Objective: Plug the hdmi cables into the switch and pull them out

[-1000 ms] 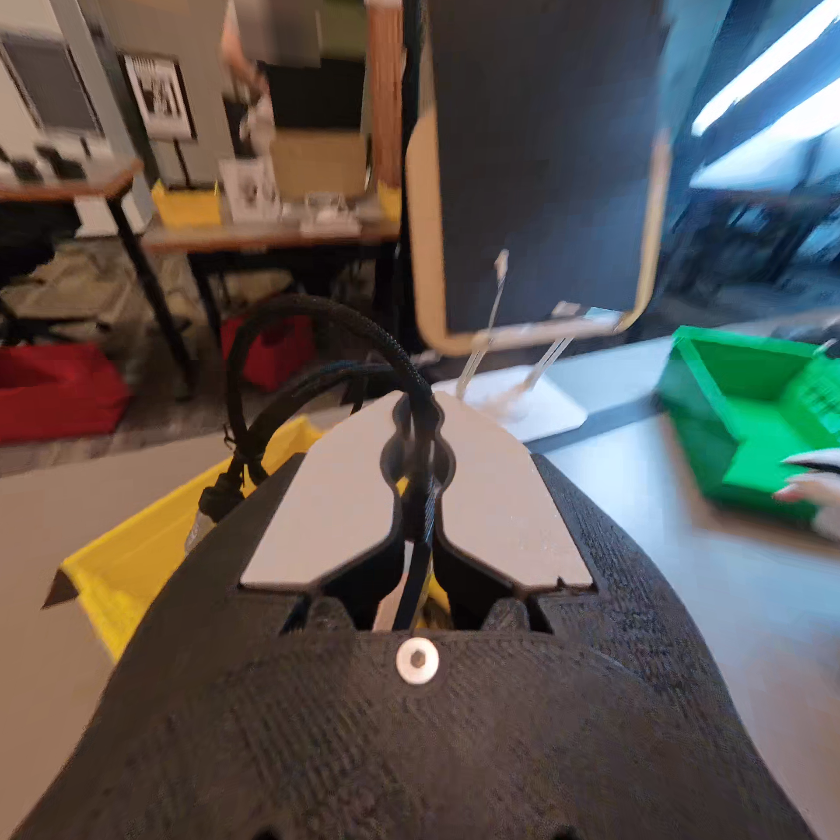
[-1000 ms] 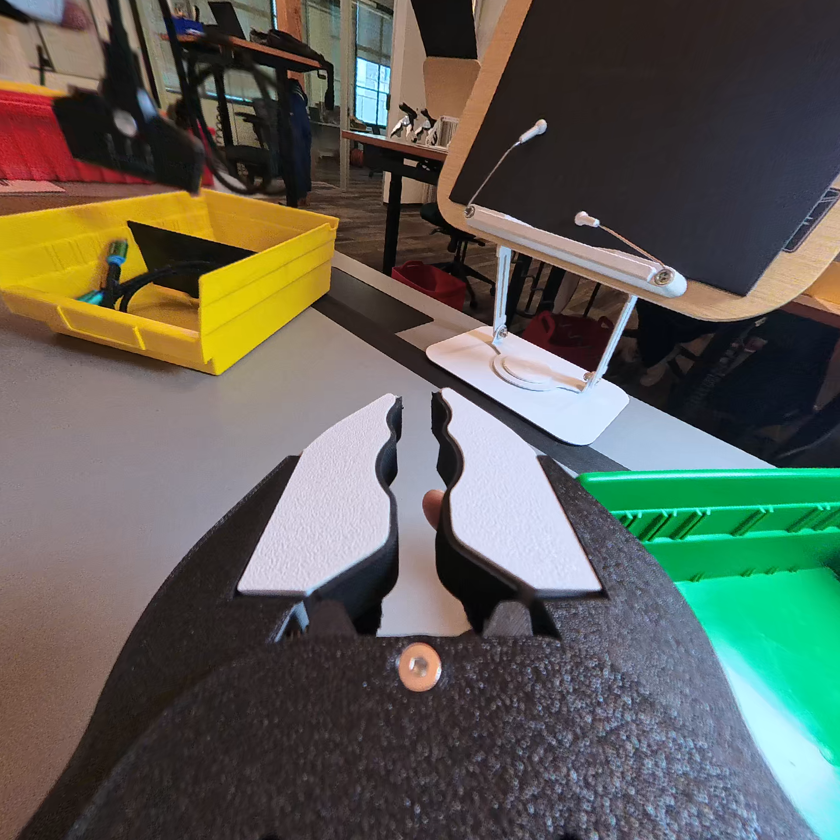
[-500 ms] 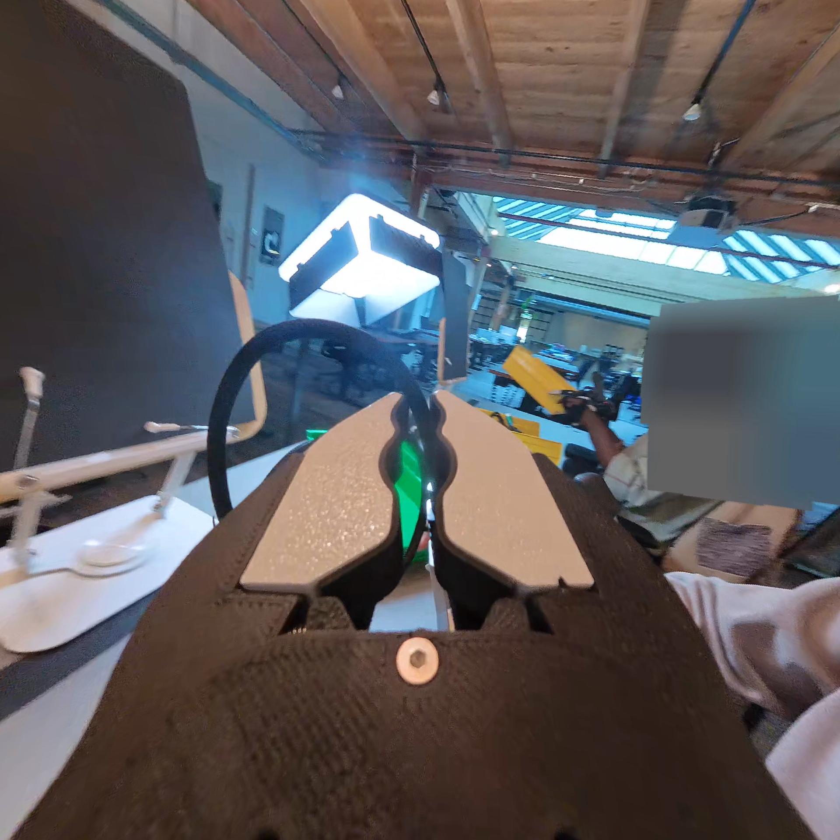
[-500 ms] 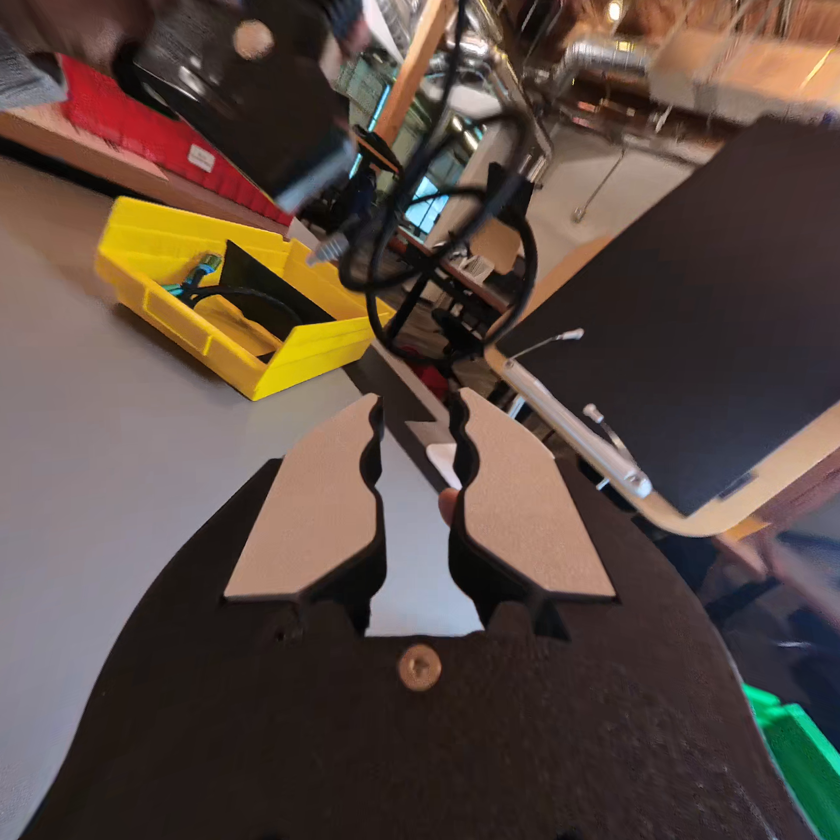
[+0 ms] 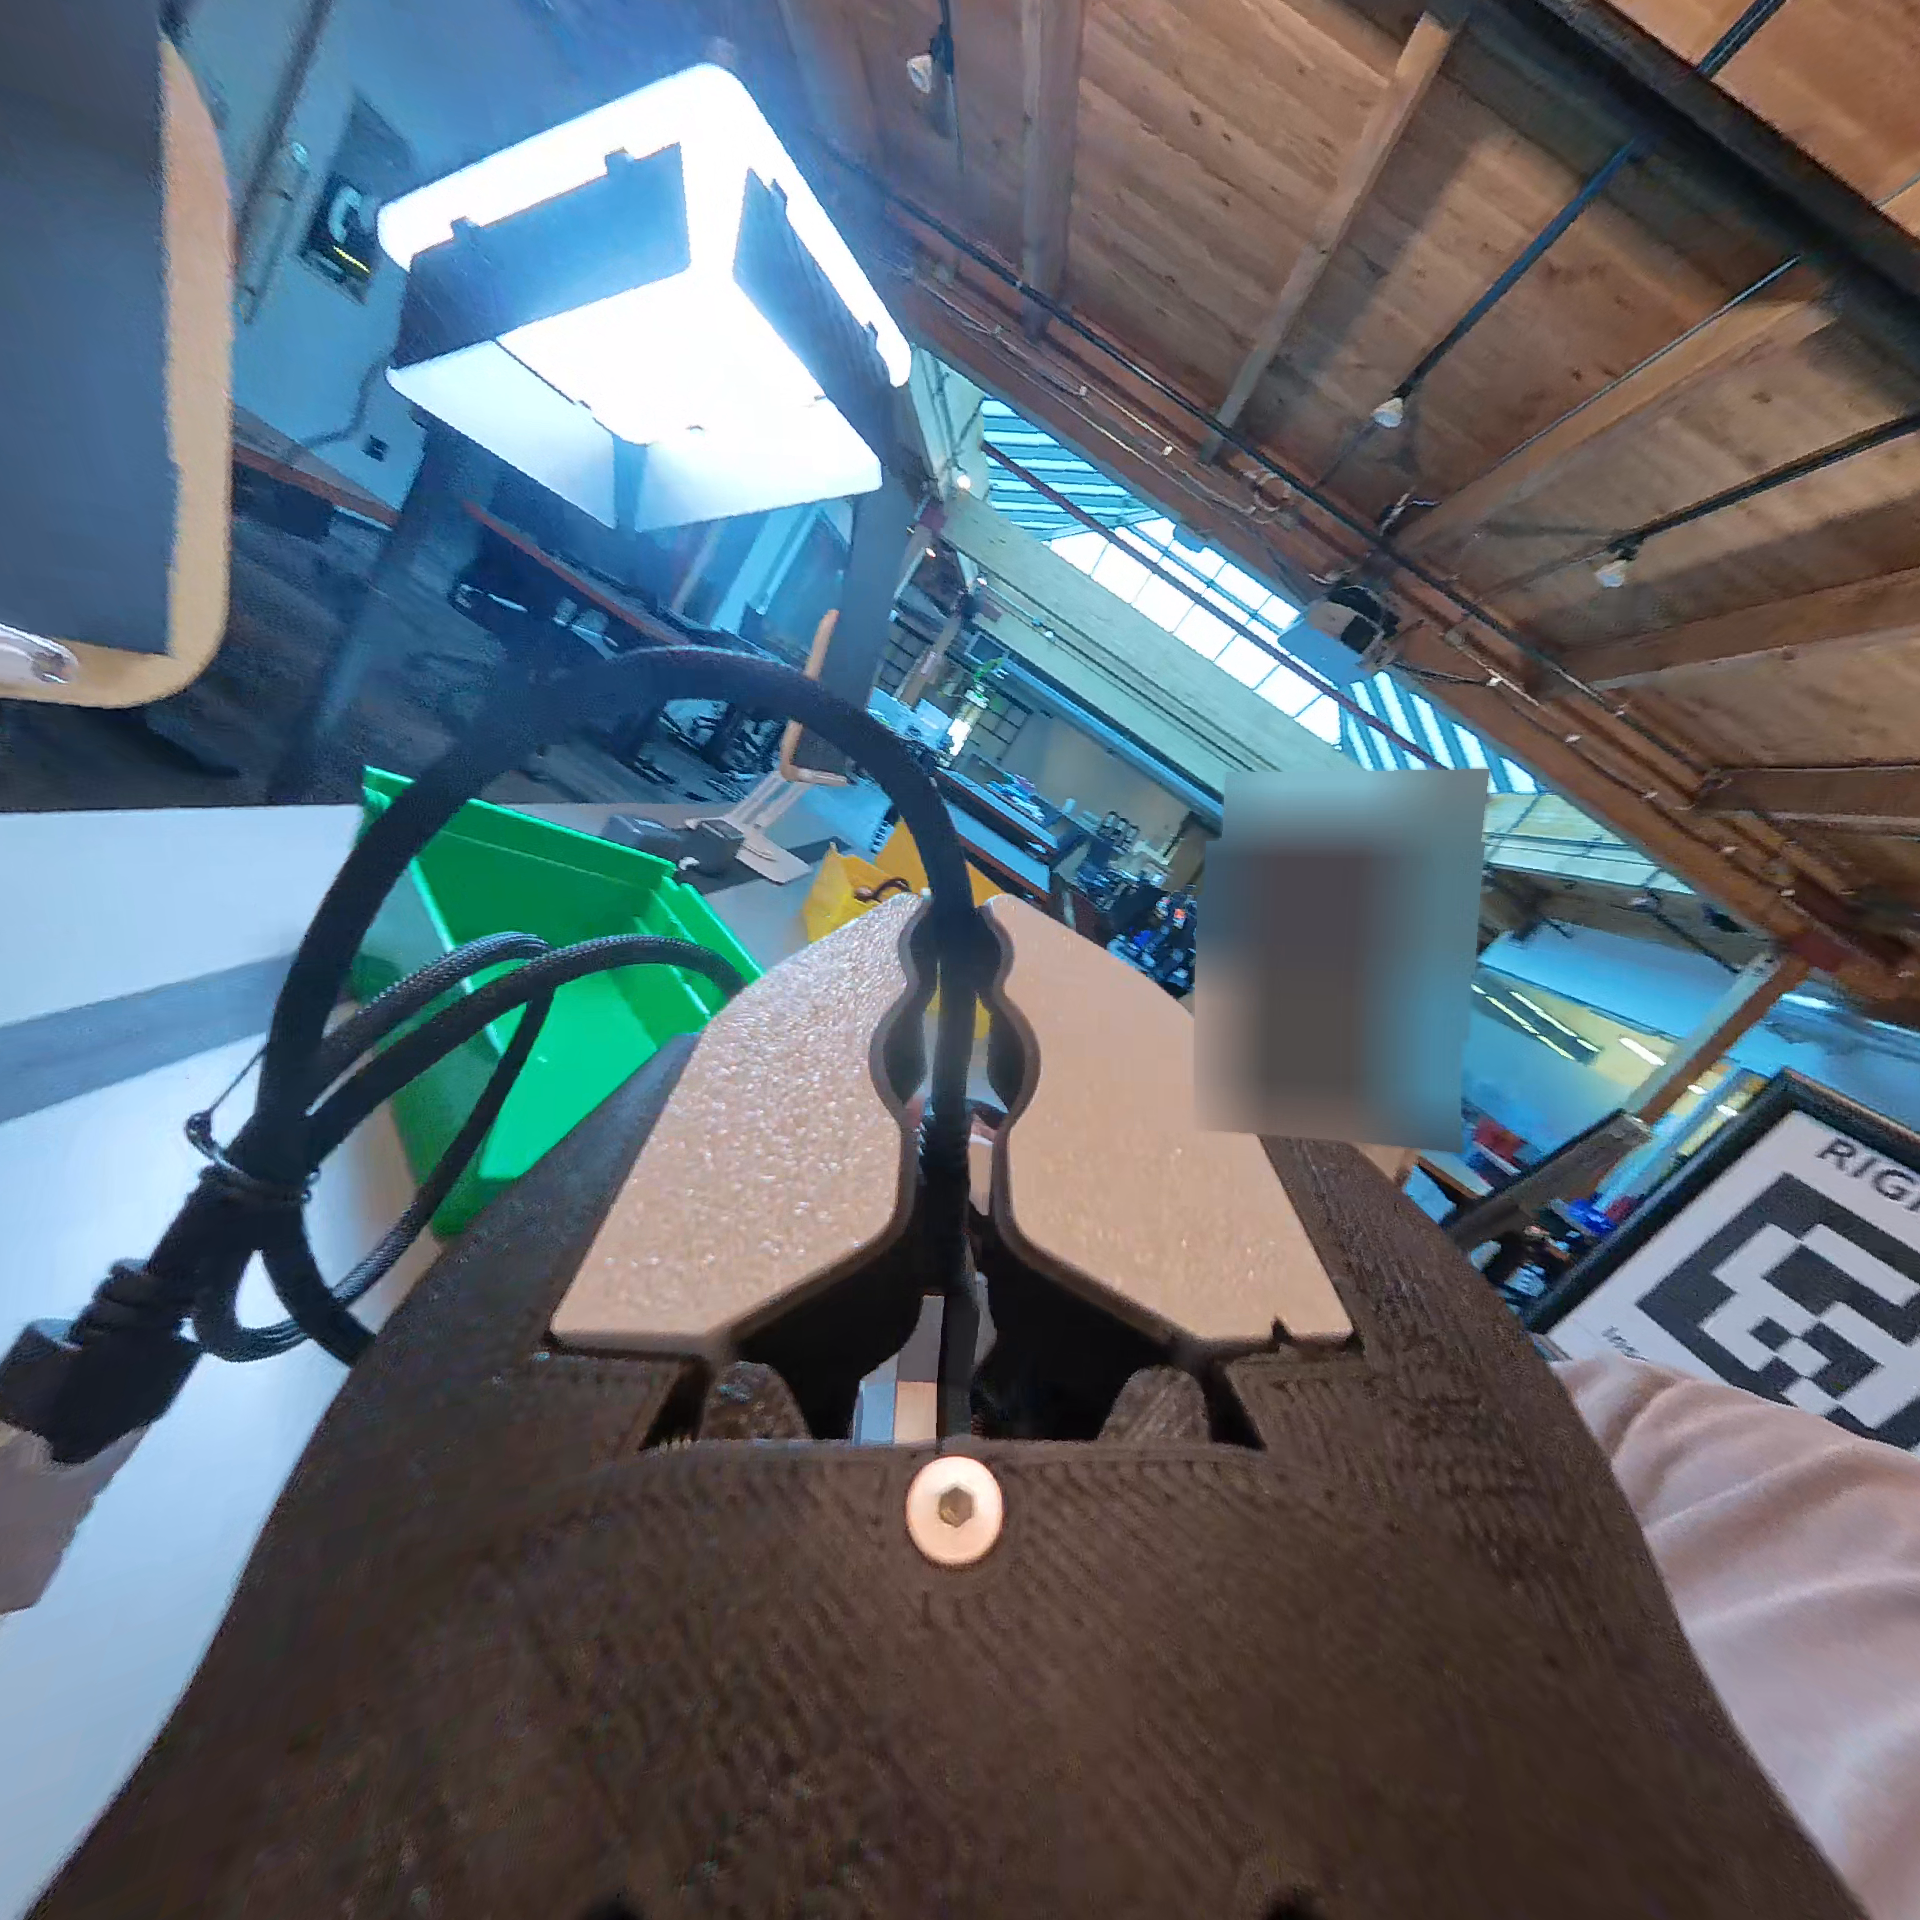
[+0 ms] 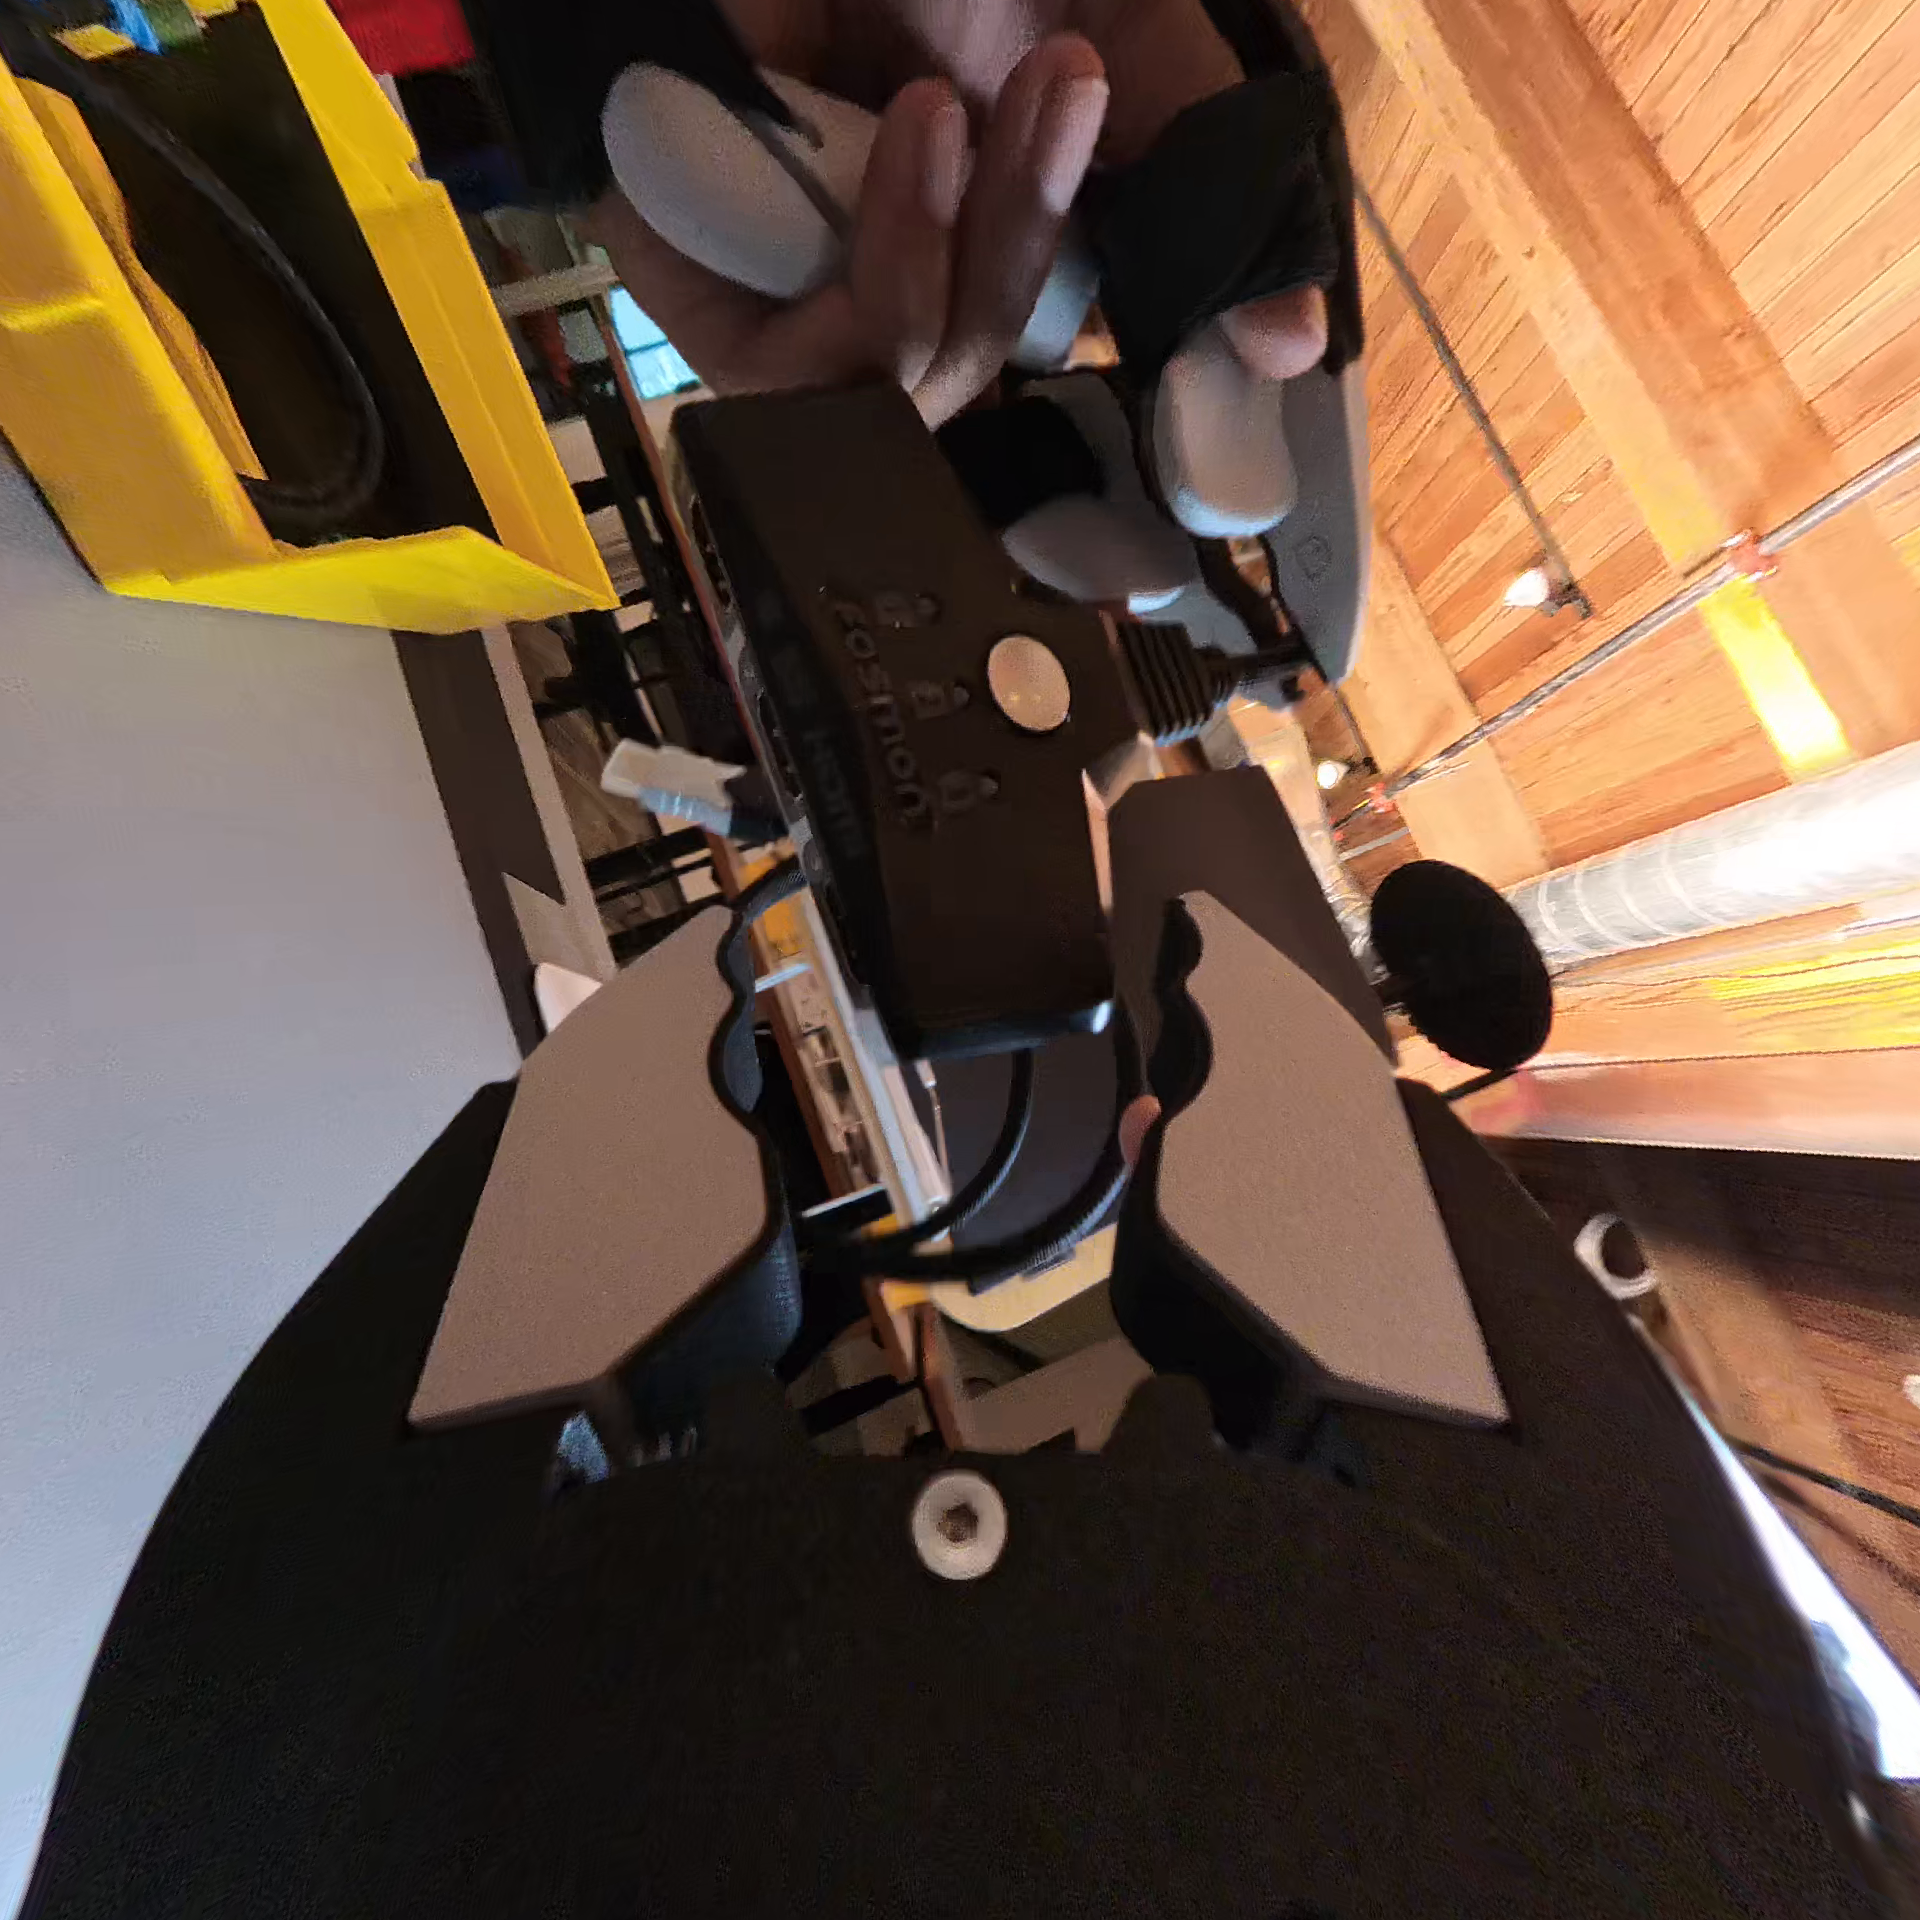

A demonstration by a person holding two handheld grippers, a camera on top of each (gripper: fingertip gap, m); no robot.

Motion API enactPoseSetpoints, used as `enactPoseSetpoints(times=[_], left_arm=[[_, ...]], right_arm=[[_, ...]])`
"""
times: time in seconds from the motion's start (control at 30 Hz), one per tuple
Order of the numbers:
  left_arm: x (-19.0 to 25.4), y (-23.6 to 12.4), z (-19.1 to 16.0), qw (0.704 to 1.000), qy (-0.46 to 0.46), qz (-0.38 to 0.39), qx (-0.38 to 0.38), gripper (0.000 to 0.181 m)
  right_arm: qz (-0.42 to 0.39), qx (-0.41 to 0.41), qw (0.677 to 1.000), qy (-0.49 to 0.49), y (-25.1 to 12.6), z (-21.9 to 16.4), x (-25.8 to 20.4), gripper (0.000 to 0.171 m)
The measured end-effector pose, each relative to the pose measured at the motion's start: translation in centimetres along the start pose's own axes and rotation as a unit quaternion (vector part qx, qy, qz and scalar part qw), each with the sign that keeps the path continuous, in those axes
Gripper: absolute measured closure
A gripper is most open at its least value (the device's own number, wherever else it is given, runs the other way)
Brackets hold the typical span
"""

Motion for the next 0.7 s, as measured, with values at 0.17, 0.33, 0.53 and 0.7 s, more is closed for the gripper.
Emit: enactPoseSetpoints(times=[0.17,0.33,0.53,0.7], left_arm=[[-0.9,0.8,-1.2,0.999,-0.038,-0.005,0.004,0.174],[-2.3,-0.2,-1.2,0.998,-0.047,0.029,0.011,0.17],[-2.1,-0.2,-1.3,0.993,0.009,0.049,-0.107,0.14],[1.7,-1.1,0.6,0.969,0.168,0.071,-0.165,0.142]], right_arm=[[-0.019,0.052,0.998,-0.028,-0.6,1.3,0.5,0.116],[0.005,0.052,0.999,0.012,-0.7,1.6,2.6,0.136],[0.066,0.006,0.987,0.146,0.5,0.7,7.4,0.149],[0.111,-0.027,0.949,0.294,1.6,-0.9,9.8,0.149]])
Point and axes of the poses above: each gripper's, where its closed fingertips meet, y out along the fingers, z out of its top, x = y × z across the jaws, the point moved 10 cm from there along -y, back along the fingers, and after that the axes turned 14 degrees about -z, right-handed, at the moved point
